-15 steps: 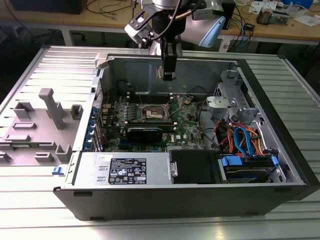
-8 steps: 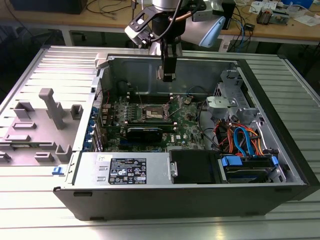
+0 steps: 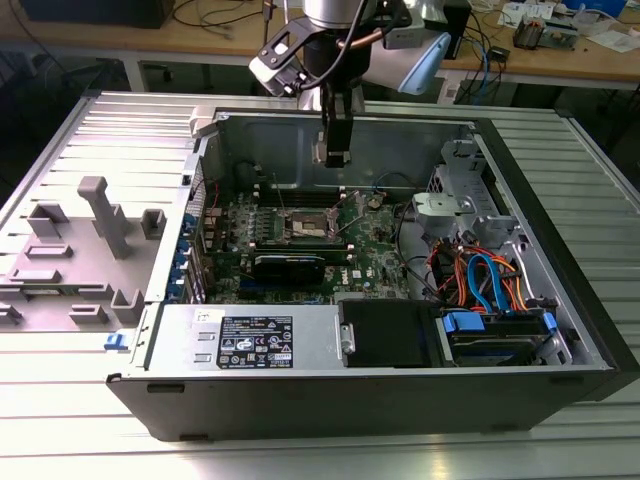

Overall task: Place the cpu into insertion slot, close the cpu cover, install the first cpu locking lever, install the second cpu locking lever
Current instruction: 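Place the cpu into insertion slot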

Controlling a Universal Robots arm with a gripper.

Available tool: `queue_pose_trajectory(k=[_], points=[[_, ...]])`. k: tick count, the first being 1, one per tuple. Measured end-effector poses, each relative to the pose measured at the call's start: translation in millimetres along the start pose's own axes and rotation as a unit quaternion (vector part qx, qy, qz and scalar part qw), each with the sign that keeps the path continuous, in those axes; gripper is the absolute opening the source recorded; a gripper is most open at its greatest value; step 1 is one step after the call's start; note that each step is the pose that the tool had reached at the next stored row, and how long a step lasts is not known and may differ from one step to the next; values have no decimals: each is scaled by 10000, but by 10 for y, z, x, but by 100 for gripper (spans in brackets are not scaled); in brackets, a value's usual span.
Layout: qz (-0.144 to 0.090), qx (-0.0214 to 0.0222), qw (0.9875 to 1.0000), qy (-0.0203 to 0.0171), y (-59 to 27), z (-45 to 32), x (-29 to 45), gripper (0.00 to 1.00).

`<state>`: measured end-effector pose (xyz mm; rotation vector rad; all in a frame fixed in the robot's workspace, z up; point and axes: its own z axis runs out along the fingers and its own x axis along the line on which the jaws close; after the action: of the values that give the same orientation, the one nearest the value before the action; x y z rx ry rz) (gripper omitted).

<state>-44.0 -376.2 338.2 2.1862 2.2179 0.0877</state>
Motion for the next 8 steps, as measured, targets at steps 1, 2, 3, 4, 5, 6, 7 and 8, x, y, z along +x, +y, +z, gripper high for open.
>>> queue_pose_trajectory(k=[1, 2, 3, 4, 5, 6, 7, 8], points=[[0, 5, 10000, 0, -1, 11, -5, 54], [0, 7, 10000, -1, -2, 15, -8, 54], [0, 7, 10000, -1, -1, 15, -8, 54], [0, 6, 10000, -1, -1, 16, -8, 54], [0, 6, 10000, 0, -1, 18, -8, 54], [0, 6, 10000, 0, -1, 19, -8, 54], [0, 6, 10000, 0, -1, 19, -8, 54], [0, 6, 10000, 0, -1, 20, -8, 54]])
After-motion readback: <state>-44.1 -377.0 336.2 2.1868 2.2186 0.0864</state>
